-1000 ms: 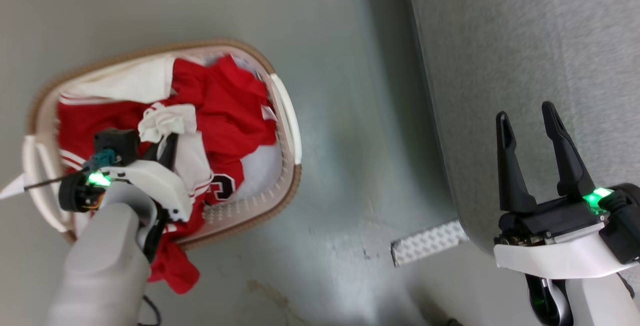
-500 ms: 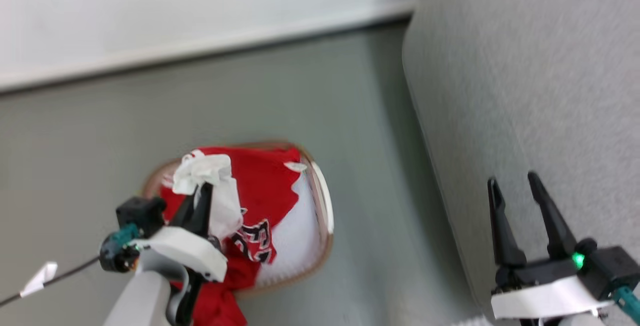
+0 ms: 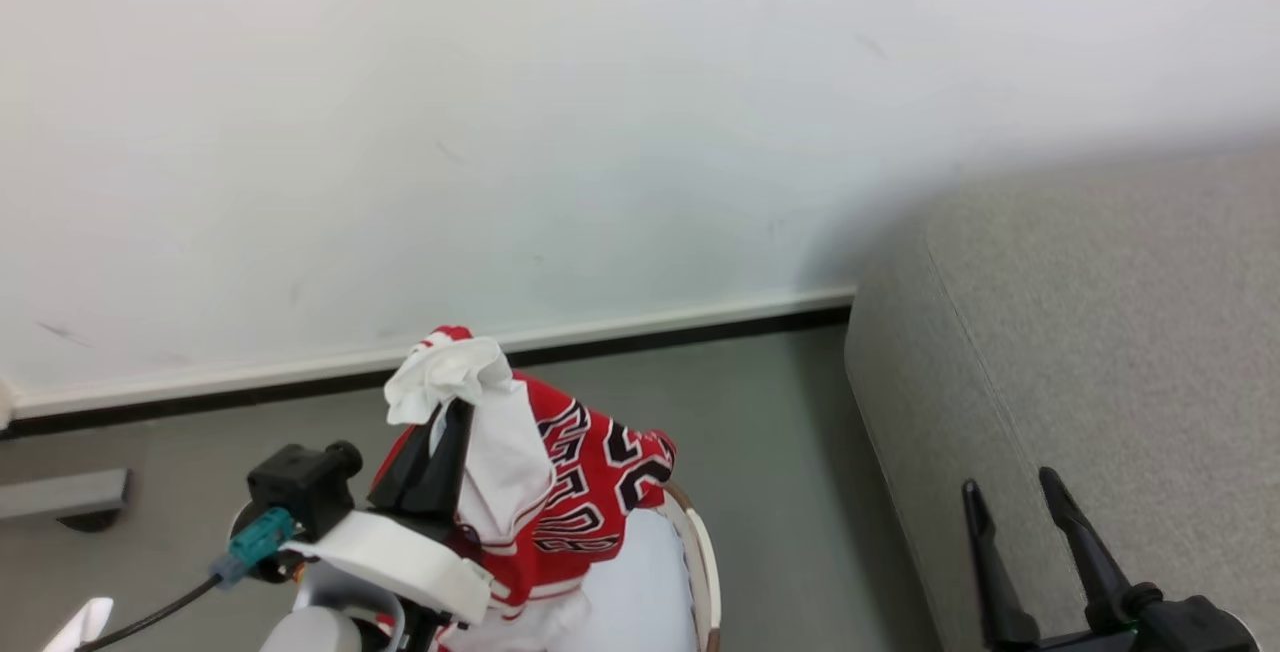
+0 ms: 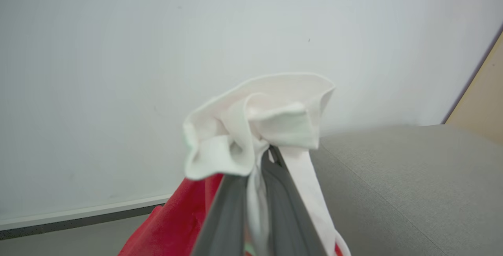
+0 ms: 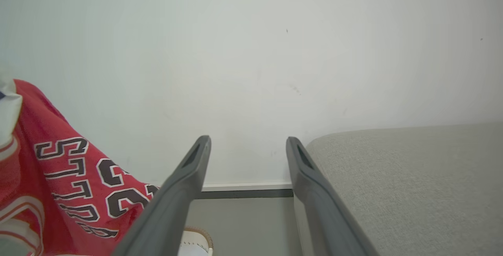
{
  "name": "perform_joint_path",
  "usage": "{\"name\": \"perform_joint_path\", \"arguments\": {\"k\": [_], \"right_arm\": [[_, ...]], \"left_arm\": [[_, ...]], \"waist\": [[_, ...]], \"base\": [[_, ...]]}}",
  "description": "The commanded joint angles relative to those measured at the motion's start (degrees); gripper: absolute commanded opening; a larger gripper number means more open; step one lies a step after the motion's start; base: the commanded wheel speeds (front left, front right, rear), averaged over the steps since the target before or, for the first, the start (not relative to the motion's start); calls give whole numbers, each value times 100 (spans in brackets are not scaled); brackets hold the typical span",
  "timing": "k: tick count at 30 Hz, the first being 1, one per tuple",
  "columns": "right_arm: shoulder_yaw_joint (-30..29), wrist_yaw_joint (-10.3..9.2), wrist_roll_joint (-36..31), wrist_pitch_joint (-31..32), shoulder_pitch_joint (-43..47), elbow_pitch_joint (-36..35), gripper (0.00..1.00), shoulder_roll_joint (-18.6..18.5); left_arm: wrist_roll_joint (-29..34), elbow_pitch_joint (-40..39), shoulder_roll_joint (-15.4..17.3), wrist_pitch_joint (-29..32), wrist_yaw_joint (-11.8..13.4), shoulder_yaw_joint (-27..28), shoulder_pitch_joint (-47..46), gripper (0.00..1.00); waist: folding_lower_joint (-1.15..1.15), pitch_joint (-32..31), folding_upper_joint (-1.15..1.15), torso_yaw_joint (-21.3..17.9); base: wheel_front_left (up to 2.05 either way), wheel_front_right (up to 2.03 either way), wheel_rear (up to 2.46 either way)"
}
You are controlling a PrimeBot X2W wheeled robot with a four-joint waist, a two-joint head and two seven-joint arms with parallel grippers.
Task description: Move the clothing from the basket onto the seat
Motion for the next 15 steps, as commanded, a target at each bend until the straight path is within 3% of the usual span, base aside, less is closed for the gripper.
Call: {"name": "perform_joint_path", "arguments": {"k": [1, 6, 15], "right_arm": [[69, -12, -55, 4, 50, -44, 100, -11], [652, -12, -233, 4, -129, -176, 100, -16], [2530, -12, -156, 4, -697, 55, 100, -224]], "left_arm": [[-49, -243, 41, 90, 33, 5, 114, 0], [-113, -1080, -15, 419, 194, -41, 303, 0], [112, -1741, -246, 723, 535, -365, 313, 0]], "waist": [[3, -234, 0, 144], [3, -275, 0, 197], [3, -250, 0, 314]], "base": [[0, 0, 0], [0, 0, 0], [0, 0, 0]]}}
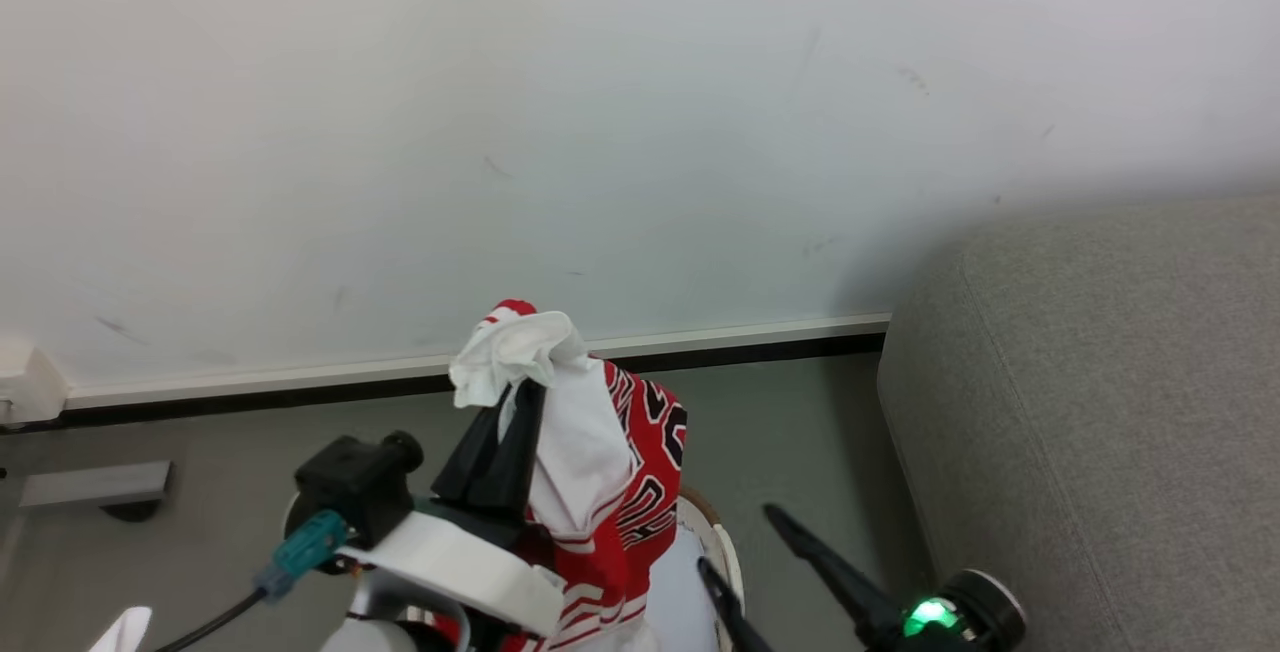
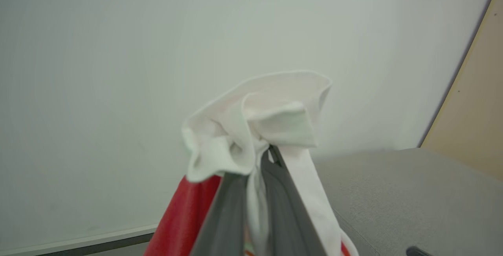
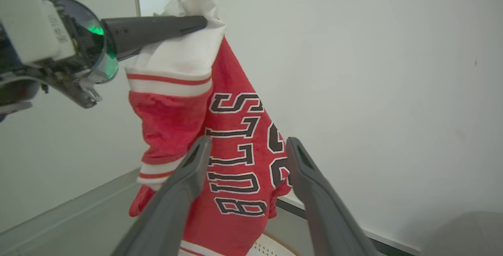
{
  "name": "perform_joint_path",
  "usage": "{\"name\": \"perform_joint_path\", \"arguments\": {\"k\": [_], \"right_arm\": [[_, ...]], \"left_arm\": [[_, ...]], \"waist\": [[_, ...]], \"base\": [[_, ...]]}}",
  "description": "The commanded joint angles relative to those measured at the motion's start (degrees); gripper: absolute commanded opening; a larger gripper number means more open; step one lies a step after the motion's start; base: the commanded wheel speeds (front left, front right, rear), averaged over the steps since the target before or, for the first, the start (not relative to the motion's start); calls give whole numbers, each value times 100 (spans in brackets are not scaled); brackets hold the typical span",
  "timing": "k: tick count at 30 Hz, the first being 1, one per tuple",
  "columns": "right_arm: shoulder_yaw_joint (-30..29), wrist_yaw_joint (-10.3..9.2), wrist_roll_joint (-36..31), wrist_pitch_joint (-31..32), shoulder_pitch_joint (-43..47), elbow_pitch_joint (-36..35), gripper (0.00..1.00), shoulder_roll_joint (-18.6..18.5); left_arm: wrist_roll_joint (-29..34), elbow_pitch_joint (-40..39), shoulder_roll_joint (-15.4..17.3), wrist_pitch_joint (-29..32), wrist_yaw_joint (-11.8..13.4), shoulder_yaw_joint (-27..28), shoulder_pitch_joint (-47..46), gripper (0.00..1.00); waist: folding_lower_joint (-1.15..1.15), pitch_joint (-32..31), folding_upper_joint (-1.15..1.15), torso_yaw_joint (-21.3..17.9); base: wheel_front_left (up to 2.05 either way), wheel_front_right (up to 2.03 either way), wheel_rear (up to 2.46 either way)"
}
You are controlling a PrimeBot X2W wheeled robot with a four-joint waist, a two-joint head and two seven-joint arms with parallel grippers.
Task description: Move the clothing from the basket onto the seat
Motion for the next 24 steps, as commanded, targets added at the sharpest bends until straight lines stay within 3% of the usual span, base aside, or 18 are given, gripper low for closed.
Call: {"name": "perform_joint_path", "arguments": {"k": [1, 6, 15, 23, 24], "right_arm": [[233, -12, 70, 3, -159, 110, 100, -34], [729, -12, 27, 4, -482, 450, 100, 38], [487, -12, -234, 3, -896, 962, 100, 183], [803, -12, 291, 3, -1348, 1020, 100, 183], [813, -12, 380, 4, -1394, 1039, 45, 180]], "left_arm": [[121, -49, -43, 28, 55, -62, -26, 0], [246, -30, -178, 66, 146, -411, -154, 0], [241, -85, -306, 96, 199, -950, -313, 0], [57, -37, -345, 121, 294, -1371, -344, 0], [40, -26, -347, 116, 308, -1419, -346, 0]], "waist": [[0, 0, 0, 21], [0, 2, 0, 74], [0, 33, 0, 117], [0, 61, 0, 168], [0, 59, 0, 176]], "base": [[0, 0, 0], [0, 0, 0], [0, 0, 0], [0, 0, 0], [0, 0, 0]]}}
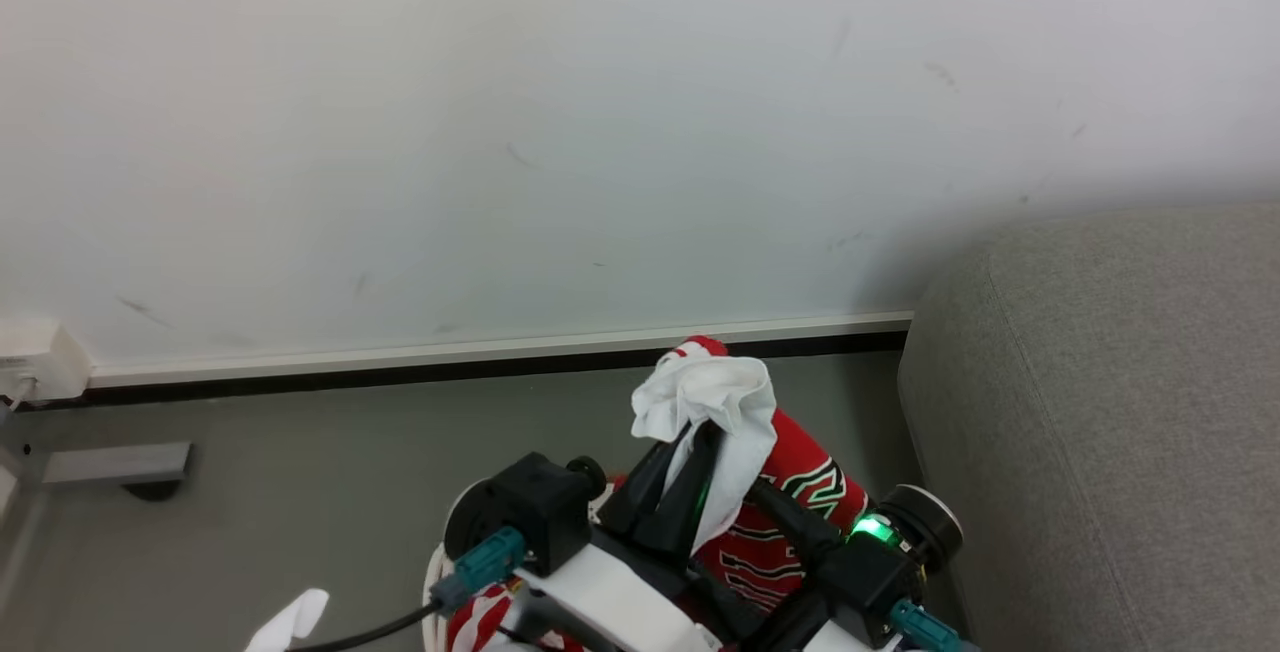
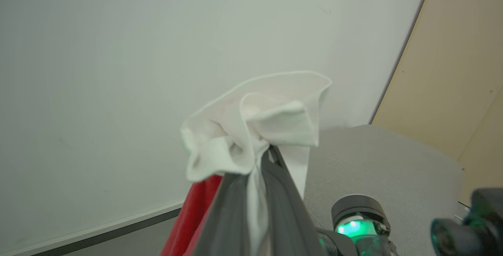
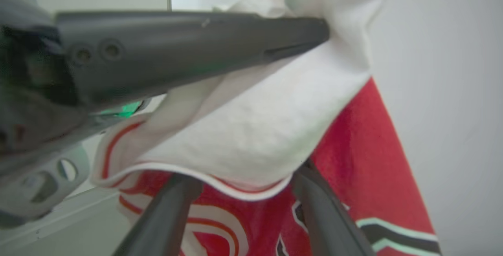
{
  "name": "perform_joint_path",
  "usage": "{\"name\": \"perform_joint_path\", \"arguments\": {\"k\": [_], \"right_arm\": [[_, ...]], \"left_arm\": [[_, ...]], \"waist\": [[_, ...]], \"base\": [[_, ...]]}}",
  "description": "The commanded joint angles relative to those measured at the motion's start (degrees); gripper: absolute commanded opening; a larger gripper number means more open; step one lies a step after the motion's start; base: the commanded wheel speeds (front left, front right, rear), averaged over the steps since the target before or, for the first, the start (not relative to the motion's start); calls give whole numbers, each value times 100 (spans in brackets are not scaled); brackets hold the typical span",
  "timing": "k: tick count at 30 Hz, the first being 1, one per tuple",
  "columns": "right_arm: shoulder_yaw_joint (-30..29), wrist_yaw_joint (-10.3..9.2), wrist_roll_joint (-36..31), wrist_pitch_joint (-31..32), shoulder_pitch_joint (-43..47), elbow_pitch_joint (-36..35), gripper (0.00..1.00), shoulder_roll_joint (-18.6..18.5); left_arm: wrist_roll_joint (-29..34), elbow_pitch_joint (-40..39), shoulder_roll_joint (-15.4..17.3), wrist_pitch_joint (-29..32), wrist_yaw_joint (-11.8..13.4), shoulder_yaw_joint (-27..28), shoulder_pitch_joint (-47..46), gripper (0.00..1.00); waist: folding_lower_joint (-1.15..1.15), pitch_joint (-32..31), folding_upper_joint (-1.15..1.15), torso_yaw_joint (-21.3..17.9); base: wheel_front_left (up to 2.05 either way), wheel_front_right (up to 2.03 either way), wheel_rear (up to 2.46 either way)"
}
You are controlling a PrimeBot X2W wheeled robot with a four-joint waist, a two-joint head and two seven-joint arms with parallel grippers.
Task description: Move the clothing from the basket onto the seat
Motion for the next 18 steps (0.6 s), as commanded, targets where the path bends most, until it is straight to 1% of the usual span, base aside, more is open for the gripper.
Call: {"name": "perform_joint_path", "arguments": {"k": [1, 2, 7, 12, 13, 15, 16, 17, 18], "right_arm": [[11, -12, 92, 4, -111, 24, 12, -9], [40, -12, 174, 3, -139, 21, 0, -7], [81, -12, 428, 3, -203, 46, 0, -6], [32, -12, 449, 3, -162, 100, 0, -7], [15, -12, 449, 3, -148, 102, 0, -7], [-49, -12, 471, 3, -106, 81, 0, -21], [-79, -12, 476, 3, -89, 67, 0, -51], [-114, -12, 476, 3, -76, 52, 0, -82], [-156, -12, 481, 3, -63, 27, 0, -114]], "left_arm": [[-99, 8, 9, -14, 8, -19, -39, 0], [-110, 23, 6, -15, 26, -56, -42, 0], [-119, 132, 8, -52, 91, -105, -46, 0], [-126, 224, 50, -69, 148, -56, -49, 0], [-123, 244, 56, -80, 160, -42, -43, 15], [-102, 276, 74, -121, 201, -20, -37, 61], [-99, 294, 83, -119, 203, -12, -26, 94], [-94, 310, 90, -131, 203, -11, -12, 100], [-86, 326, 99, -154, 210, -12, -1, 100]], "waist": [[0, -3, 0, 10], [0, -5, 0, 19], [0, -22, 0, 11], [0, -18, 0, -28], [0, -16, 0, -38], [0, -11, 0, -61], [0, -7, 0, -77], [0, -3, 0, -94], [0, 1, 0, -113]], "base": [[0, 0, 0], [0, 0, 0], [0, 0, 0], [0, 0, 0], [0, 0, 0], [0, 0, 0], [0, 0, 0], [0, 0, 0], [0, 0, 0]]}}
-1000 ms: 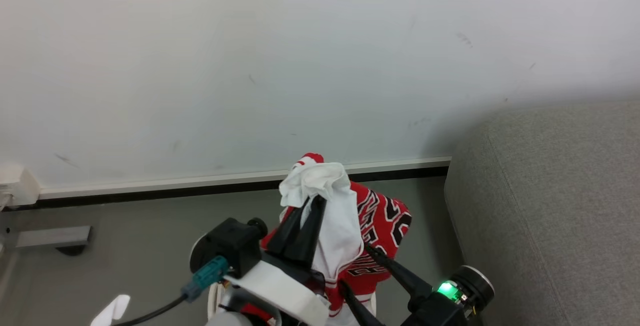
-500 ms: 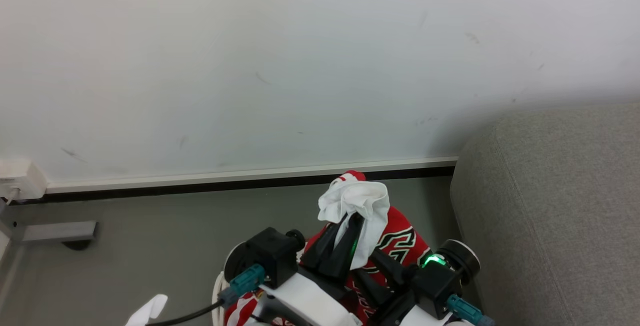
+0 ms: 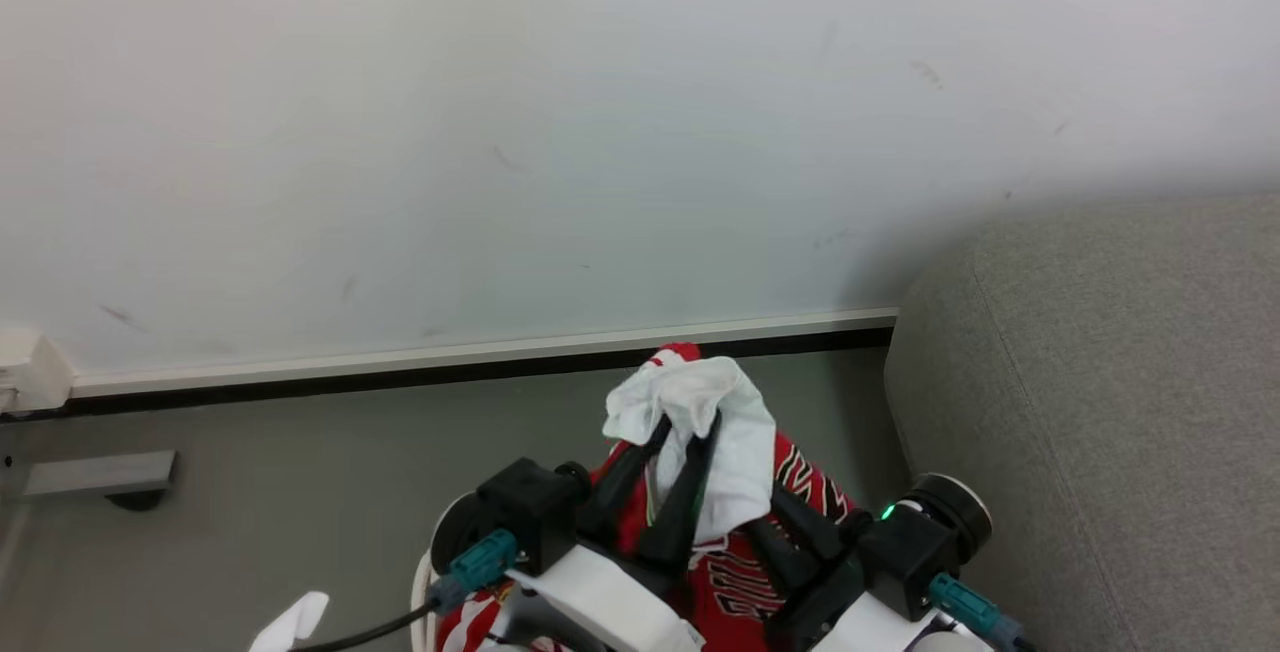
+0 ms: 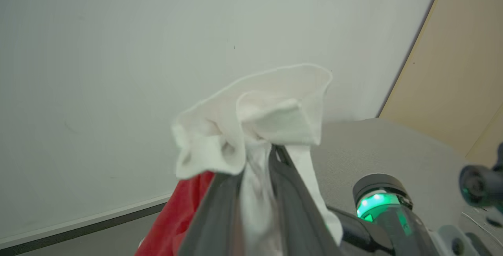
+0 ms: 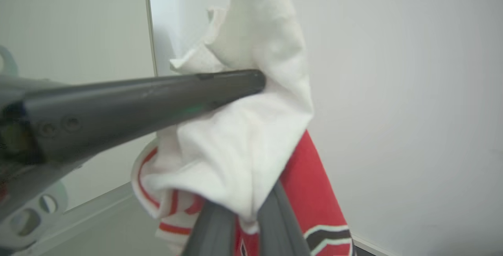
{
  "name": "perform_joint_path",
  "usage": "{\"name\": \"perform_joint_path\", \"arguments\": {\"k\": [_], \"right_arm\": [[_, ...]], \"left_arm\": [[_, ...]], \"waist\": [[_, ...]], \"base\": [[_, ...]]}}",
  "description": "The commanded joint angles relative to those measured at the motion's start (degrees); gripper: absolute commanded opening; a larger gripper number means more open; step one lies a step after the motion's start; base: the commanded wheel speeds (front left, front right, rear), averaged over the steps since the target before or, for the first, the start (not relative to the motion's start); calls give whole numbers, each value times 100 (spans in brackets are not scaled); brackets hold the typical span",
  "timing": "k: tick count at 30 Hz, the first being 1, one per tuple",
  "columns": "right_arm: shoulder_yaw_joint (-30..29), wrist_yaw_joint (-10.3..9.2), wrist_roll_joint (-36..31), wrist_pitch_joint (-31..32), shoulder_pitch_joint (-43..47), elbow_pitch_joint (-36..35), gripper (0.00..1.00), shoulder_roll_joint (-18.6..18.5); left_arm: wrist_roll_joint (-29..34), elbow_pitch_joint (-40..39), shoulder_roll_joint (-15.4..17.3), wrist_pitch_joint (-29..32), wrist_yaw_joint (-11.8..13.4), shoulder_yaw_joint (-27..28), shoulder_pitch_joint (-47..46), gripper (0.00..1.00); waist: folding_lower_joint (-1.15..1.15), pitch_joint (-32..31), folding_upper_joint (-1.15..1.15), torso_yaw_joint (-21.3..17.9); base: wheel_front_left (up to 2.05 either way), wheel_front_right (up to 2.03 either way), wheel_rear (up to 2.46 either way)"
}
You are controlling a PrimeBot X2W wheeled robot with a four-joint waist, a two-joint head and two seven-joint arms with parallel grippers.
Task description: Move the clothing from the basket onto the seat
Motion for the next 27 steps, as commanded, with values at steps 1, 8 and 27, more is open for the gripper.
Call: {"name": "perform_joint_path", "arguments": {"k": [1, 8, 27], "right_arm": [[-69, -12, 36, 0, 43, -37, 0, -75], [-579, -12, -45, 0, 181, -331, 0, -369], [-1935, -12, -89, 0, 369, -971, 0, -1118]], "left_arm": [[6, 31, 55, -41, -19, 6, 10, 100], [112, 219, 198, -100, -145, -154, 78, 100], [64, 512, 172, -285, -244, -462, 52, 100]], "waist": [[0, 9, 0, -34], [0, 63, 0, -330], [0, 269, 0, -1600]], "base": [[0, 0, 0], [0, 0, 0], [0, 0, 0]]}}
